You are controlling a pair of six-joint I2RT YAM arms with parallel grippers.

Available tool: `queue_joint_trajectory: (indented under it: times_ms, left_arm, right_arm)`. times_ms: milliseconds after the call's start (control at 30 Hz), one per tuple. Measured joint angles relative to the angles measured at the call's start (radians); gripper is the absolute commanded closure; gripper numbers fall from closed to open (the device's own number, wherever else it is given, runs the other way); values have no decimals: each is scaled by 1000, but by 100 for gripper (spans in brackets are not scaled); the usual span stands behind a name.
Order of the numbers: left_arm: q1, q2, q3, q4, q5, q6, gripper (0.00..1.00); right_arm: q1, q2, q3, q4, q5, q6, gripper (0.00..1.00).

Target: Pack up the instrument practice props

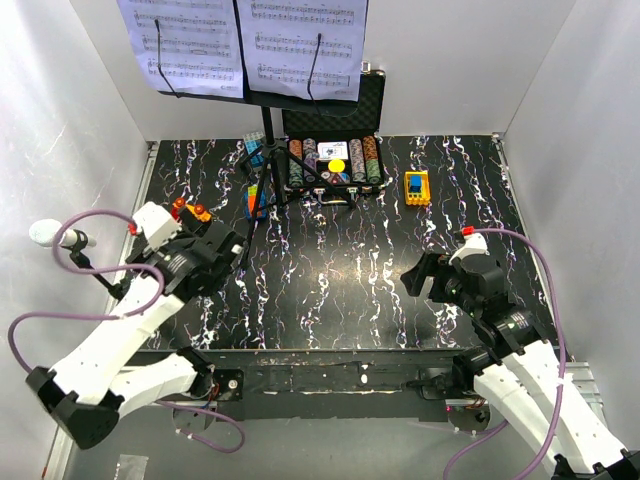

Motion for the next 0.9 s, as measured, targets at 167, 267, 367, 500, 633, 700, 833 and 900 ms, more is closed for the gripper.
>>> queue_joint_trajectory:
  times_ms: [167,267,367,500,633,700,833,900]
  left_arm:
    - [45,89,2,6,-10,10,2]
    - [118,74,2,7,0,112,2]
    - [161,43,2,5,23,212,2]
    - [162,5,5,36,79,333,2]
    - [162,-38,31,43,130,391,2]
    - [162,-77,34,40,129,402,2]
    - [174,-119,39,28,94,426,9]
    - [193,-89,53,14,66,419,10]
  right_arm:
    - [0,-7,0,0,0,0,2]
    - [0,-7,0,1,0,0,2]
    - [0,-8,-1,6,0,0,2]
    - [0,-13,-1,10,-1,0,2]
    - [0,-13,-1,18,-5,0,2]
    - [0,-13,-1,22,-7,1,2]
    - [0,-11,-2,32,-12,8,2]
    - [0,-5,-3,40,-16,15,2]
